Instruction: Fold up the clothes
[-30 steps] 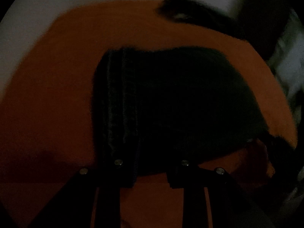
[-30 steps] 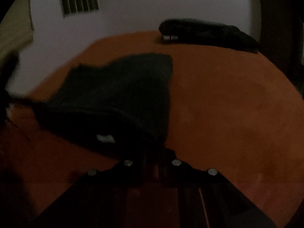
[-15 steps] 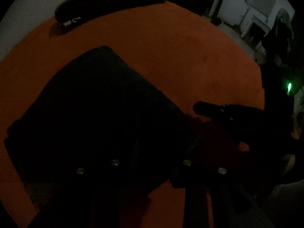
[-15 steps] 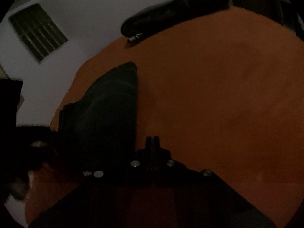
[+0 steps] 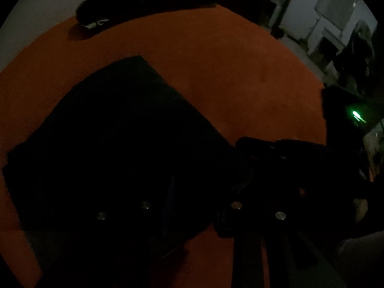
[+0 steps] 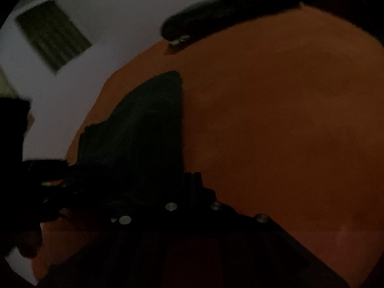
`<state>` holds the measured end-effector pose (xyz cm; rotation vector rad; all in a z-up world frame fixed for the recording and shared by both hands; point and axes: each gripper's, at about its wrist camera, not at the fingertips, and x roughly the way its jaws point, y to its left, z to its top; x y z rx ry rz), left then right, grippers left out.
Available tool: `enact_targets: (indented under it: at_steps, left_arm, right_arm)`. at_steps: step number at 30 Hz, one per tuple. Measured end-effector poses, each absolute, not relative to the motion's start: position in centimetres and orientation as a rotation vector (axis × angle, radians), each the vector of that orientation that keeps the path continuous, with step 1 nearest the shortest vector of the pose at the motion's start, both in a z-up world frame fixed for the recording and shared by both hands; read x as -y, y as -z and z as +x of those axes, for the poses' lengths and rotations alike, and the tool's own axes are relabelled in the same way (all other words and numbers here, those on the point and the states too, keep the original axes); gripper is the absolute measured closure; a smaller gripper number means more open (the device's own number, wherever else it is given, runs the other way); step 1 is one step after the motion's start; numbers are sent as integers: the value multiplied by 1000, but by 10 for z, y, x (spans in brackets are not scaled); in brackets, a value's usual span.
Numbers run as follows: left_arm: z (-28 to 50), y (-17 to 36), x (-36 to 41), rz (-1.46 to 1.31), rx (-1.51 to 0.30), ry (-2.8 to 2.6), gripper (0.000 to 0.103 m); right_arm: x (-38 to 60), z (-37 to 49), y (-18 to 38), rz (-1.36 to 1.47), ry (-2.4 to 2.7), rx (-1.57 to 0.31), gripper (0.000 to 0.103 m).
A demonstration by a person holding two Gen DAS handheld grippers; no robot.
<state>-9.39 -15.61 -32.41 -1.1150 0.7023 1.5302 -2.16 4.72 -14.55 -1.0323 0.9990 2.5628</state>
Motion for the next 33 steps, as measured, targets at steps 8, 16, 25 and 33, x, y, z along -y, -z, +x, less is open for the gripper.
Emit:
enact_targets:
  at_steps: [8, 16, 25, 33]
  left_arm:
    - [-88, 320, 156, -1076, -741, -1525, 73]
    - [-66, 336, 158, -963, -865, -1479, 73]
    - [-112, 300, 125, -935, -874, -1499, 73]
    - [-124, 296, 93, -936, -871, -1517, 73]
  right_arm:
    - [-41, -22, 153, -1089, -2604, -1071, 102]
    - [-33, -40, 145, -1097, -2614, -1053, 101]
    - [-104, -68, 147, -1028, -2578, -1385, 102]
    - [-120, -78, 177, -1042, -2482, -1747, 102]
